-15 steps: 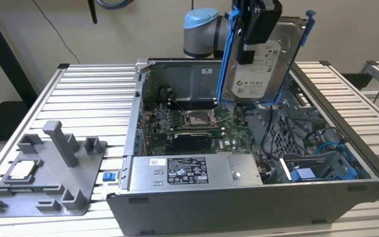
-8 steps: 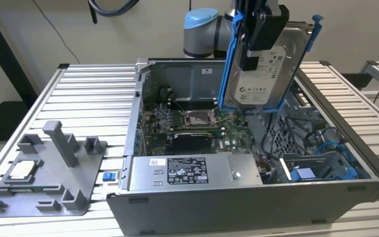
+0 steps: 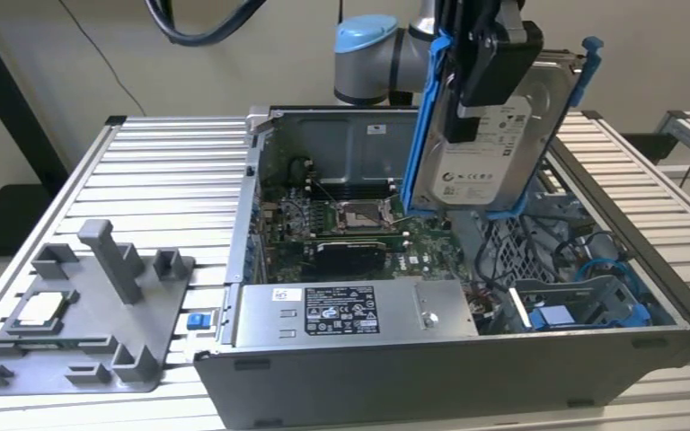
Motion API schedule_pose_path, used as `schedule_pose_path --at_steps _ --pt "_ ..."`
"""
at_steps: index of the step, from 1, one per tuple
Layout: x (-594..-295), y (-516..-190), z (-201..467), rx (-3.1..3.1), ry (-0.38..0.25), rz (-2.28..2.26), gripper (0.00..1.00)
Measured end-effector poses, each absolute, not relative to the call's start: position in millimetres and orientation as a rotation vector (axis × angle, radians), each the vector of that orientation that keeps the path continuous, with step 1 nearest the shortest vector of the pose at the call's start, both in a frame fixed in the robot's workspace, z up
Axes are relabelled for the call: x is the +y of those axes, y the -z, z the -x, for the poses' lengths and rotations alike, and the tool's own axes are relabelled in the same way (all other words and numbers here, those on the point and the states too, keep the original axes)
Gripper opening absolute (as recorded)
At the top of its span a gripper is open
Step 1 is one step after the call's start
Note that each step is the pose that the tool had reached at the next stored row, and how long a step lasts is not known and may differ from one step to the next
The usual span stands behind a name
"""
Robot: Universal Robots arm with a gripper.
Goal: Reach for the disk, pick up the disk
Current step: 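Pick up the disk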
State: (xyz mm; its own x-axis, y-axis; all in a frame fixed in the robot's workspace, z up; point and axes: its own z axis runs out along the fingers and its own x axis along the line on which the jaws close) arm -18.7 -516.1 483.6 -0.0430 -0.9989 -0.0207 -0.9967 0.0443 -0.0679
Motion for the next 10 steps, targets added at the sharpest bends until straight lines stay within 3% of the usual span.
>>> schedule_pose_path --at_steps 10 --pt "-540 -483 19 2.225 0.053 2.129 0.00"
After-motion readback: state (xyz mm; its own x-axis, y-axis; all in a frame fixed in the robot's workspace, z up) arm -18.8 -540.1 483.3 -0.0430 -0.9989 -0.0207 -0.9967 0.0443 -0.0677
